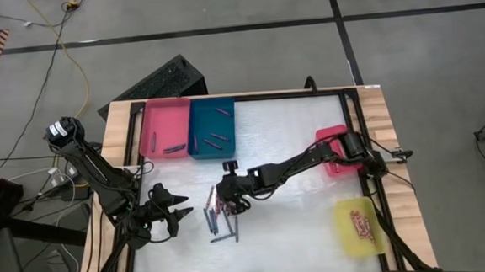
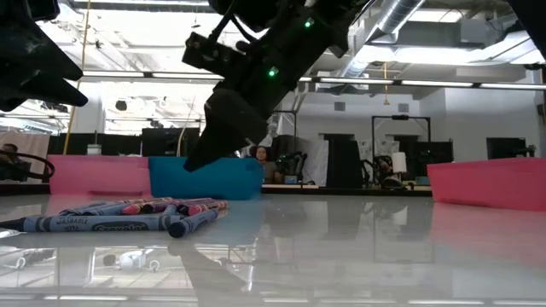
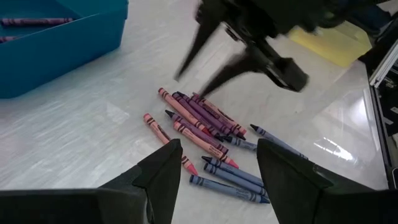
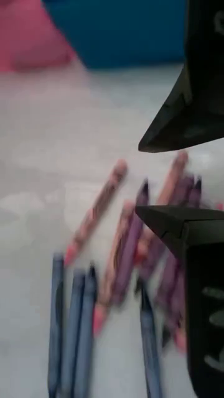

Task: Sort crayons
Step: Put the pink crayon into the yellow bin

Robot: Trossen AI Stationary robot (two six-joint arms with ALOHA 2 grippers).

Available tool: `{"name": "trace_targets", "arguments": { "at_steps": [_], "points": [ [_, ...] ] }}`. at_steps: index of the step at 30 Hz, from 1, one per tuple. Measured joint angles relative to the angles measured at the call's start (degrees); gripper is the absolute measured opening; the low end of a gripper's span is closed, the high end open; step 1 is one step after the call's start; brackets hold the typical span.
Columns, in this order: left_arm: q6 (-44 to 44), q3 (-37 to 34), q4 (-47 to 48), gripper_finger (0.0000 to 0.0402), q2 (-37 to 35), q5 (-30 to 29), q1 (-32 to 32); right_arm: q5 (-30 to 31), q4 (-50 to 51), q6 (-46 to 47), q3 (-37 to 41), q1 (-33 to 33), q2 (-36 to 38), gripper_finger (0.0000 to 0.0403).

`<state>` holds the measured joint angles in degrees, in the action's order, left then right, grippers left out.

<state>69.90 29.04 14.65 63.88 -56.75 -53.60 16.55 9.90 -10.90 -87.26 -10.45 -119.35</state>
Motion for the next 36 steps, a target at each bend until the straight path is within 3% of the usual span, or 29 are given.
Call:
{"name": "trace_targets", "arguments": {
  "at_steps": [19, 36],
  "points": [
    [0.3, 0.0, 0.0, 0.0199, 0.0, 0.0, 0.0, -0.2, 5.1, 0.5, 0.8, -2.4, -1.5, 0.0141],
    [0.4, 0.0, -0.1, 0.0199, 0.0, 1.0, 0.0, 2.3, 8.3, 6.9, -0.6, -4.3, -3.7, 0.0141]
  ]
}}
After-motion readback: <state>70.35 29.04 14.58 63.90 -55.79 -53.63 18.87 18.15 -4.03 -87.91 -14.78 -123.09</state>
